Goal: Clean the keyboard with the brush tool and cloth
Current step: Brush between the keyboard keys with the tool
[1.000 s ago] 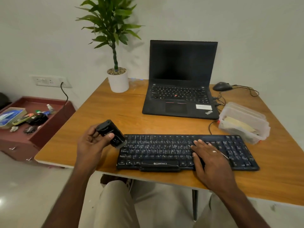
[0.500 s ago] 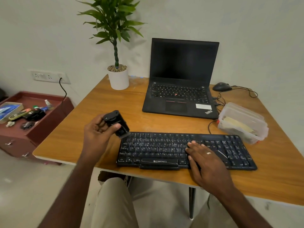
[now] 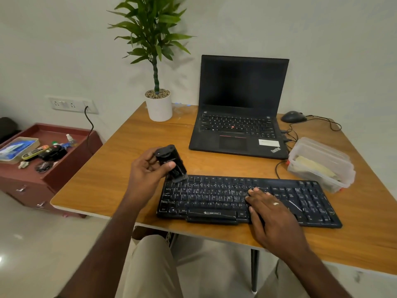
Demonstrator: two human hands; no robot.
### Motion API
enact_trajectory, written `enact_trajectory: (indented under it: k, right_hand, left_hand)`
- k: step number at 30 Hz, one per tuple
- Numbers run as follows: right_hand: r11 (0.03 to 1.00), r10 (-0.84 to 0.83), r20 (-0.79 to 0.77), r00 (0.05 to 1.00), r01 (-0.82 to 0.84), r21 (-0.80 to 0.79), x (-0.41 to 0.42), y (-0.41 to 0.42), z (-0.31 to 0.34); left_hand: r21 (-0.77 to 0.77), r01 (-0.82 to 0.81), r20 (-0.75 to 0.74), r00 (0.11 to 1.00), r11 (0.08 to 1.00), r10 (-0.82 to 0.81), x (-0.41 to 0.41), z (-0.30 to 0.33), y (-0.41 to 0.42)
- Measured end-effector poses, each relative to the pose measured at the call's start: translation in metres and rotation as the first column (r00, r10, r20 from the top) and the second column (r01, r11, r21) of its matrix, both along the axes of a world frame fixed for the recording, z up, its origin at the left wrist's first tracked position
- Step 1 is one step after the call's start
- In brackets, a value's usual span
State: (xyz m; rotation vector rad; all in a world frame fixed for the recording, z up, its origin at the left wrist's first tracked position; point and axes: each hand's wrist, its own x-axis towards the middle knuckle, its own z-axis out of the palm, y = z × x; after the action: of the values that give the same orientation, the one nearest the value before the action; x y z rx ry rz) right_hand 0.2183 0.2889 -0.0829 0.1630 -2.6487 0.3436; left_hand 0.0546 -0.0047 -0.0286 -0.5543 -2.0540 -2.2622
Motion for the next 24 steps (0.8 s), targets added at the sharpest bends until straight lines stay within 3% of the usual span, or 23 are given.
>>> enact_trajectory:
  k: [3,9,13,17,24]
  right_hand:
    - [1.000,0.003,-0.001,1.000,-0.003,-0.001,0.000,0.001,0.000]
    - [1.000,0.006,0.001,1.000,-0.006,-0.008,-0.002,0.001,-0.001]
    - [1.000,0.005,-0.005,1.000,-0.005,-0.011,-0.001,0.000,-0.002]
    - [1.000,0.011,-0.004,1.000,-0.011,-0.020,-0.001,0.000,-0.002]
    - [1.000,0.006,0.000,1.000,-0.006,-0.022,-0.002,0.002,-0.002]
  left_hand:
    - [-0.014,-0.034,-0.017,0.999,0.999,0.034,-0.005,0.001,-0.019]
    - [-0.062,0.090,0.030,0.996,0.994,-0.088,-0.004,-0.006,-0.015]
    - [0.030,0.088,0.092,0.992,0.996,-0.090,-0.003,-0.008,0.010]
    - [0.163,-0.034,0.166,0.986,0.986,0.007,-0.004,-0.008,0.007]
    - [-0.073,0.036,0.030,0.999,0.997,-0.034,-0.008,-0.002,-0.015]
